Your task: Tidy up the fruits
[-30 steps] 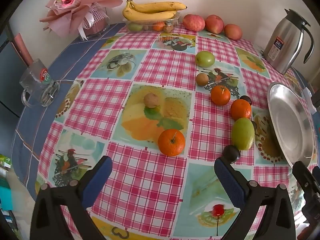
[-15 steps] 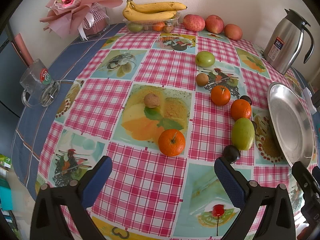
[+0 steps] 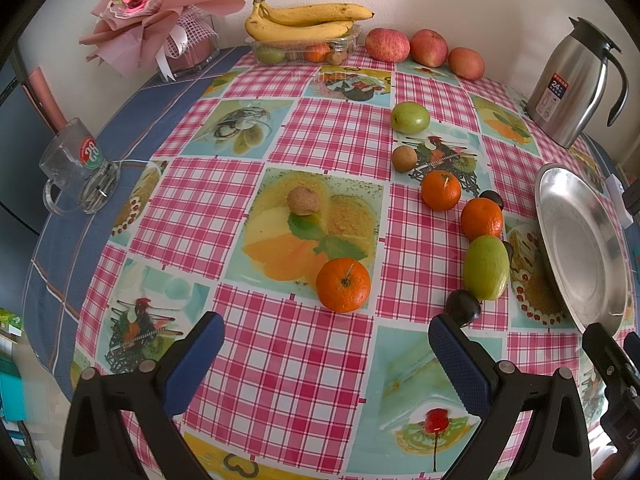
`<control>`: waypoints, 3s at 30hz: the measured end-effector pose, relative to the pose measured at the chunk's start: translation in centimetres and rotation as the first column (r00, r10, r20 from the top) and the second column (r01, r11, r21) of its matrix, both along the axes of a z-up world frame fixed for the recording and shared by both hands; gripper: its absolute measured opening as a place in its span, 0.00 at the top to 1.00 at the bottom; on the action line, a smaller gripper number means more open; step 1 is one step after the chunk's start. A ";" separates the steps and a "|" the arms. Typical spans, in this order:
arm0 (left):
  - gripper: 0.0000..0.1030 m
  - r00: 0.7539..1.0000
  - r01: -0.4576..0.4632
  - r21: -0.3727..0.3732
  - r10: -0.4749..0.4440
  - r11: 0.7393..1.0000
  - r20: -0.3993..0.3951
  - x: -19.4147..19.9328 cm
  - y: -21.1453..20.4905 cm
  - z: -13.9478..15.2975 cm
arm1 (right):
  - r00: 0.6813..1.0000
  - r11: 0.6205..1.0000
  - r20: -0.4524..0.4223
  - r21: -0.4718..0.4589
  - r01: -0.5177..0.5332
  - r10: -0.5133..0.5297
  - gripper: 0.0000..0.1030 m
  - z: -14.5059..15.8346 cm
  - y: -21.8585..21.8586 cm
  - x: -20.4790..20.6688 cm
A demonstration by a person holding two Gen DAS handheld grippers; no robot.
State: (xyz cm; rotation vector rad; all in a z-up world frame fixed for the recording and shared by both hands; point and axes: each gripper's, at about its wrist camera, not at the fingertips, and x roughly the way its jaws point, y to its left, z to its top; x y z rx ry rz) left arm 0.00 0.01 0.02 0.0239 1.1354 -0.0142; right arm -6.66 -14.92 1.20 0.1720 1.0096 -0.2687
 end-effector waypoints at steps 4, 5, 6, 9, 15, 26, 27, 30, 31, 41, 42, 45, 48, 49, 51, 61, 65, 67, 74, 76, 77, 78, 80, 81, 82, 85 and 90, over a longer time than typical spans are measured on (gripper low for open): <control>0.00 1.000 0.000 0.000 0.000 1.000 -0.001 0.0 0.0 0.0 | 1.000 1.000 -0.001 -0.001 -0.001 0.001 0.00 0.0 -0.1 0.0; 0.00 1.000 0.000 0.000 0.000 1.000 0.000 0.0 0.0 0.0 | 1.000 1.000 -0.003 -0.003 -0.002 0.002 0.00 0.0 -0.2 0.0; 0.00 1.000 0.000 0.000 0.000 1.000 0.000 0.0 0.0 0.0 | 1.000 1.000 -0.003 -0.004 -0.002 0.002 0.00 -0.1 -0.2 0.0; 0.00 1.000 0.000 0.000 0.000 1.000 0.000 0.0 0.0 0.0 | 1.000 1.000 -0.003 -0.004 -0.001 0.001 0.00 -0.1 -0.2 0.0; 0.00 1.000 0.001 -0.001 -0.001 1.000 -0.001 0.0 0.0 0.0 | 1.000 1.000 -0.006 -0.006 0.000 0.000 0.00 -0.2 -0.4 0.0; 0.00 0.996 0.080 -0.125 -0.083 0.989 -0.022 0.7 -0.4 2.0 | 0.995 0.995 0.015 0.006 -0.095 0.095 0.00 1.0 -0.6 0.9; 0.00 0.995 0.091 -0.128 -0.094 0.988 -0.020 0.8 -0.5 2.5 | 0.995 0.995 0.028 0.017 -0.097 0.096 0.00 1.3 -0.8 1.1; 0.00 0.995 0.084 -0.138 -0.091 0.987 -0.046 2.2 -1.0 3.4 | 0.996 0.994 0.023 0.066 -0.087 0.086 0.00 1.9 -1.6 2.5; 0.00 0.995 0.080 -0.123 -0.087 0.989 -0.051 2.8 -1.1 3.7 | 0.996 0.995 0.022 0.053 -0.087 0.086 0.00 2.4 -1.6 3.1; 0.00 0.999 0.016 -0.082 -0.019 0.996 -0.037 5.3 1.9 5.3 | 0.992 0.986 0.027 0.114 -0.122 0.120 0.00 3.6 0.0 5.3; 0.00 0.999 0.016 -0.086 -0.019 0.996 -0.038 5.4 2.1 5.0 | 0.993 0.986 0.012 0.120 -0.119 0.118 0.00 3.2 0.5 5.3; 0.00 0.996 0.018 -0.129 -0.029 0.992 -0.084 5.6 2.6 3.5 | 0.989 0.977 -0.031 0.163 -0.136 0.143 0.01 1.6 1.5 5.9; 0.00 0.991 0.031 -0.117 -0.045 0.993 -0.124 5.7 2.5 1.6 | 0.985 0.970 -0.078 0.201 -0.137 0.156 0.11 0.0 2.1 6.5; 0.00 0.989 0.039 -0.114 -0.055 0.993 -0.138 5.8 2.4 1.1 | 0.982 0.971 -0.101 0.196 -0.136 0.158 0.13 -0.7 2.6 6.6; 0.00 0.983 0.053 -0.103 -0.071 0.993 -0.172 6.0 2.1 -0.1 | 0.977 0.971 -0.139 0.201 -0.131 0.161 0.17 -1.9 3.2 6.9; 0.23 0.962 0.026 -0.153 -0.066 0.988 -0.266 6.7 1.9 -3.6 | 0.953 0.958 -0.241 0.262 -0.117 0.183 0.45 -5.7 4.9 7.9; 0.36 0.955 0.001 -0.196 -0.059 0.981 -0.292 6.7 1.8 -4.4 | 0.949 0.957 -0.260 0.268 -0.109 0.181 0.57 -6.3 5.4 8.3; 0.44 0.955 0.002 -0.199 -0.061 0.980 -0.289 6.7 1.6 -4.6 | 0.948 0.957 -0.262 0.270 -0.106 0.179 0.63 -6.5 5.5 8.4; 0.61 0.953 0.002 -0.212 -0.067 0.977 -0.296 6.7 1.8 -4.5 | 0.949 0.960 -0.257 0.257 -0.113 0.181 0.76 -6.6 6.0 8.6; 0.62 0.954 0.001 -0.204 -0.062 0.979 -0.293 6.8 1.4 -4.6 | 0.951 0.958 -0.254 0.265 -0.109 0.179 0.76 -6.7 5.7 8.6; 0.62 0.955 0.003 -0.200 -0.063 0.980 -0.291 6.8 1.3 -4.6 | 0.951 0.958 -0.253 0.265 -0.110 0.179 0.76 -6.7 5.7 8.6; 0.62 0.955 0.004 -0.201 -0.063 0.980 -0.291 6.7 1.3 -4.6 | 0.951 0.958 -0.252 0.264 -0.112 0.181 0.76 -6.7 5.7 8.6; 0.62 0.954 0.000 -0.201 -0.060 0.980 -0.292 6.7 1.2 -4.6 | 0.952 0.958 -0.249 0.265 -0.112 0.180 0.76 -6.6 5.6 8.5; 0.62 0.955 -0.004 -0.200 -0.056 0.980 -0.292 6.6 1.2 -4.6 | 0.952 0.957 -0.247 0.268 -0.112 0.181 0.76 -6.6 5.6 8.5; 0.62 0.955 -0.008 -0.199 -0.052 0.980 -0.291 6.5 1.3 -4.5 | 0.952 0.955 -0.244 0.273 -0.114 0.183 0.76 -6.5 5.5 8.4; 0.63 0.959 -0.024 -0.208 -0.036 0.978 -0.280 6.4 1.6 -3.8 | 0.957 0.951 -0.222 0.286 -0.117 0.185 0.76 -5.8 5.4 8.0; 0.63 0.969 -0.041 -0.224 -0.016 0.974 -0.245 6.5 2.0 -1.7 | 0.970 0.942 -0.158 0.311 -0.128 0.184 0.76 -3.8 5.2 7.2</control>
